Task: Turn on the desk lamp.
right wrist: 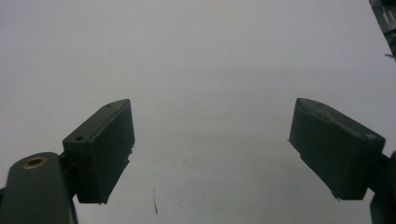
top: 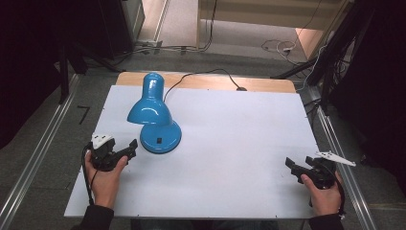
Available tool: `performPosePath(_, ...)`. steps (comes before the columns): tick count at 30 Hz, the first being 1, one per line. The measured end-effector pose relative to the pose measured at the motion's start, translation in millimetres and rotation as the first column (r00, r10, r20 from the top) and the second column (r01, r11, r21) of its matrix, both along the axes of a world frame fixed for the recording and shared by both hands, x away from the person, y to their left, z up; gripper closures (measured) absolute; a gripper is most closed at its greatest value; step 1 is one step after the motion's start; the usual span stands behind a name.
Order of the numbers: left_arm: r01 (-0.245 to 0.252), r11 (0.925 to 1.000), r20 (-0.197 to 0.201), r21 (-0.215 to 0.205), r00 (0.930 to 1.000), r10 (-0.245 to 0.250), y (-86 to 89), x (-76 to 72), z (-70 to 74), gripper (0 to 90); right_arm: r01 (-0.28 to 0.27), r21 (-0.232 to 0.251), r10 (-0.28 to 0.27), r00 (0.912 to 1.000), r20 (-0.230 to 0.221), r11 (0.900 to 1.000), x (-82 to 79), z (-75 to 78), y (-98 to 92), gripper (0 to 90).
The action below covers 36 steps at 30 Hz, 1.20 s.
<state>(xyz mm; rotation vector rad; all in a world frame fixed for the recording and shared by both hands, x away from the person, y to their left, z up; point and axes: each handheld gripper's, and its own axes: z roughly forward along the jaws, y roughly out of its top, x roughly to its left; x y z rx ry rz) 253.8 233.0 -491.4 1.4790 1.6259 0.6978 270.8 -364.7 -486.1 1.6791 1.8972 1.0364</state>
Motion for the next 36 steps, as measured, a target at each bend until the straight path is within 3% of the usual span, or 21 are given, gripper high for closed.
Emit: performPosePath(36, 0.032, 0.9993, 0.006, 0.021, 0.9995, -0.032, -17.8, 20.7, 0.4, 17.8, -0.001, -0.009, 0.001, 0.9999, -0.012, 1.000, 1.9, -2.2, -0.6, 12.7)
